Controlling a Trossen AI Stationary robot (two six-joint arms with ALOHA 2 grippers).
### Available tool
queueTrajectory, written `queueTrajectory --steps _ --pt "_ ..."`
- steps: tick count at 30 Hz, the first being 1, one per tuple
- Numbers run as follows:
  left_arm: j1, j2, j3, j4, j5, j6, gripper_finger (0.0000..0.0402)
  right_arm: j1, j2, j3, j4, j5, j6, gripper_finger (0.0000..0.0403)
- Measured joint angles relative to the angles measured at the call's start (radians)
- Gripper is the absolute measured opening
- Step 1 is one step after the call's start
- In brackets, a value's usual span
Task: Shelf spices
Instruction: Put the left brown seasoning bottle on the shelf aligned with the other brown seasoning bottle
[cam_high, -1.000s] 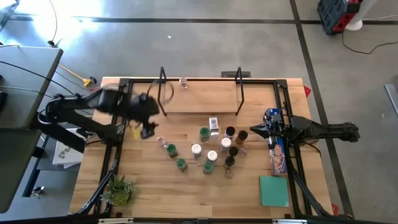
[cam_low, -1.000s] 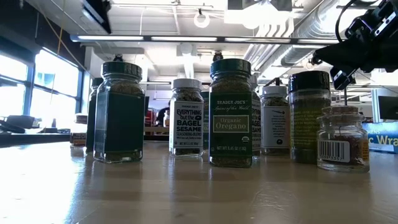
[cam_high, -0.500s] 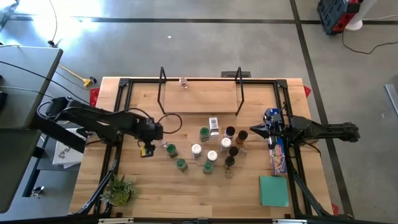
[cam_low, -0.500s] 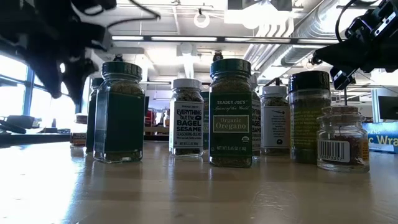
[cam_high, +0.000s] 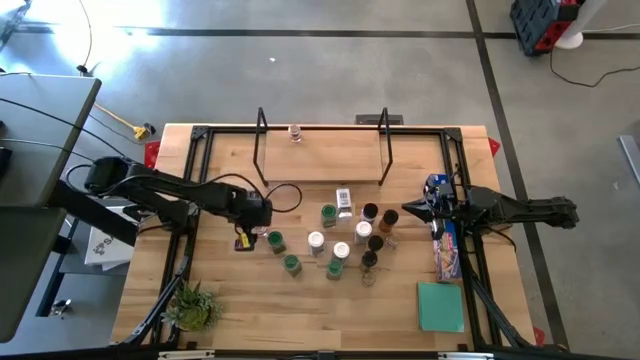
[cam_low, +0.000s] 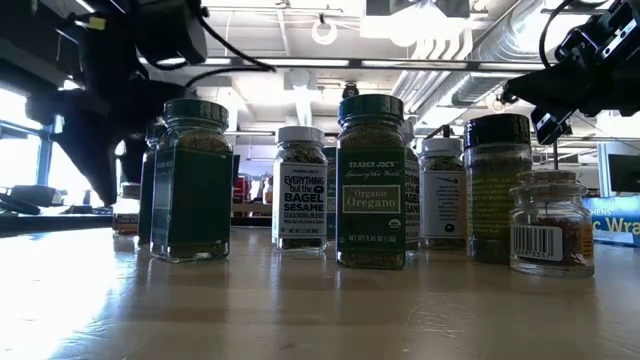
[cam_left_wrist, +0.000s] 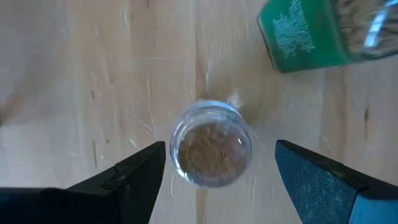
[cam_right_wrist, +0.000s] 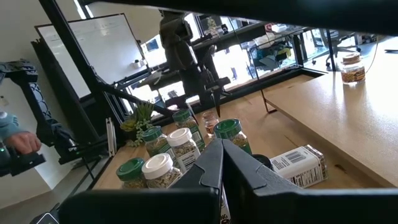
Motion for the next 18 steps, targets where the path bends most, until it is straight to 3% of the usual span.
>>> queueTrajectory --steps 11,14,18 --pt "0.000 0.056 0.001 0.065 0.003 -0.019 0.0202 0.000 0.000 0.000 0.000 0.000 0.000 0.0000" --pt "0.002 0.045 0.025 0.002 0.004 -0.043 0.0171 0.000 0.000 0.000 0.000 0.000 0.000 0.0000" --pt "0.023 0.032 0.129 -0.145 0.025 -0.082 0.0171 0.000 0.000 0.000 0.000 0.000 0.000 0.0000"
